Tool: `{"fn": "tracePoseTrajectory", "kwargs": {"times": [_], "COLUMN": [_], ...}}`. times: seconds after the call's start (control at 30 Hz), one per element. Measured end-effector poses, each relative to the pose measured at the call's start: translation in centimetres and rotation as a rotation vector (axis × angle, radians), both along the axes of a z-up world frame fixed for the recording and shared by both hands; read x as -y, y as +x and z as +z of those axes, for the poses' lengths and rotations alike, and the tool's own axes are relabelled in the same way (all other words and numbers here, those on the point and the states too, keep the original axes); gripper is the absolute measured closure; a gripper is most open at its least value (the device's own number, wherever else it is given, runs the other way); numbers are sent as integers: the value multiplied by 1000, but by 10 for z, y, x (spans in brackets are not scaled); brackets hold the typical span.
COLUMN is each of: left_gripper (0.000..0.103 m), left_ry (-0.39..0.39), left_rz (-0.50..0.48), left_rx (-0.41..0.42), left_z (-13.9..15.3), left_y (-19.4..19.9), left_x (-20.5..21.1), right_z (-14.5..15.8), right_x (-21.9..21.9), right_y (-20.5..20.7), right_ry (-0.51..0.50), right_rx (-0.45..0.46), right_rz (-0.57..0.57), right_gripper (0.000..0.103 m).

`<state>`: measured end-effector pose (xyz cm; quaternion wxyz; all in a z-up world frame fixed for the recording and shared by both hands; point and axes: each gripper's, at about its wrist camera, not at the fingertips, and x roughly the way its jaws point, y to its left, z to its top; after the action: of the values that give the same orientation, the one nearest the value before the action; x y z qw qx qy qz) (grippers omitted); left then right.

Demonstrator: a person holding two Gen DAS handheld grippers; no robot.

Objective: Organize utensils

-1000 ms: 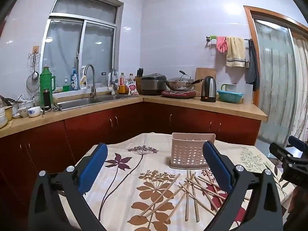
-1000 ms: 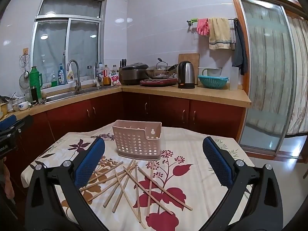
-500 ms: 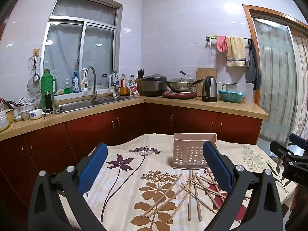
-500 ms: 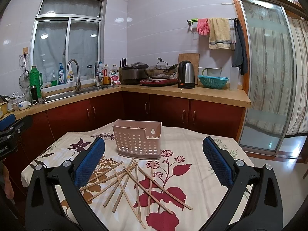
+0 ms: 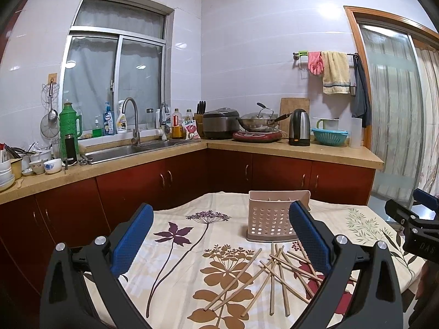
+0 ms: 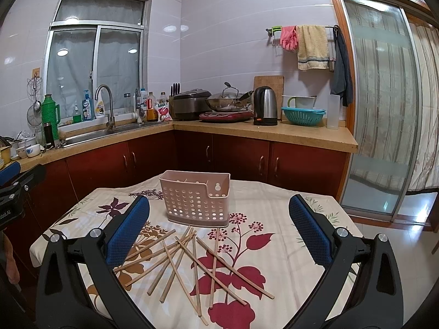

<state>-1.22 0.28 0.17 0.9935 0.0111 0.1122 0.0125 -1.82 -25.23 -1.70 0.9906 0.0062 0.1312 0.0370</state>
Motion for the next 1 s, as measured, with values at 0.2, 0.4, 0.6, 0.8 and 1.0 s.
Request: {"fn": "tracePoseTrajectory", "kwargs": {"times": [0.2,0.4,0.6,0.8,1.0], "left_gripper": [6,7,6,6,7], "left_ry": [0,1,0,0,1], "left_rz": [-1,-2,-1,-1,0], "left_rx": [1,0,0,0,0], "left_z": [0,0,1,0,-1], "left_y": [0,0,0,-1,0], "left_x": [0,1,1,1,2], "right_z": [0,0,0,0,0], "right_x": [0,0,-1,-1,-1], "right_y": [-1,-1,-1,-1,0], "right_ry": [-1,-1,-1,-2,-1], "right_rx": [-2,-3,-3,-6,-7], "right_rz": [0,1,0,3,2], "right_gripper": [4,4,4,4,4]}}
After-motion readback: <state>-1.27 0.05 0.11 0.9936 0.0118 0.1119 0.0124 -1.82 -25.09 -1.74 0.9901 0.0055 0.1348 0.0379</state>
